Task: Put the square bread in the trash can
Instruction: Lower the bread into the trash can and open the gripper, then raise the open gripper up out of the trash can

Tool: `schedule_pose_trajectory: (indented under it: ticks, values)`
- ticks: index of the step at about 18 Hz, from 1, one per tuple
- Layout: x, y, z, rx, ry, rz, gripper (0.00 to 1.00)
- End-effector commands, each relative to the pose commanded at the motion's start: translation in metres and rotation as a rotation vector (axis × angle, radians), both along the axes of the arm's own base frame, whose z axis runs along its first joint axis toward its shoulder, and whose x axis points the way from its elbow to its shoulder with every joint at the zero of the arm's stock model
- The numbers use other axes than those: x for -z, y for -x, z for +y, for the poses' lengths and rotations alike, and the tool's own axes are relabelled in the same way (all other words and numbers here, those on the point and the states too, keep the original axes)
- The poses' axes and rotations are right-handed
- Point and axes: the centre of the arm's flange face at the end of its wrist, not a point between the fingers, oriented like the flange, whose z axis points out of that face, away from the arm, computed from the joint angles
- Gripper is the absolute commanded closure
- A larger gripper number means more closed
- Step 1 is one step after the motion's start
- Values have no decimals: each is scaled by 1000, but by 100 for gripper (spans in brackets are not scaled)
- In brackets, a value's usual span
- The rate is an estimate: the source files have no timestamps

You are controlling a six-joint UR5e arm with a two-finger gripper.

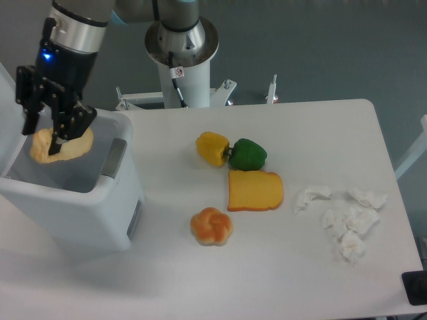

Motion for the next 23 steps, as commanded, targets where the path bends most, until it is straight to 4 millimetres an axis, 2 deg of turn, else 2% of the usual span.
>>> schedule_pose_trajectory:
  ticks: [4,9,10,12,16,23]
  values:
    - [3,-2,1,4,6,-3,0]
    - [19,8,10,10,28,-2,0]
    - [24,39,9,-27,35,23,0]
    - [18,50,7,-25,21,46,0]
    - [25,57,12,-25,34,59,0]
    - [19,59,14,-33,28,64,0]
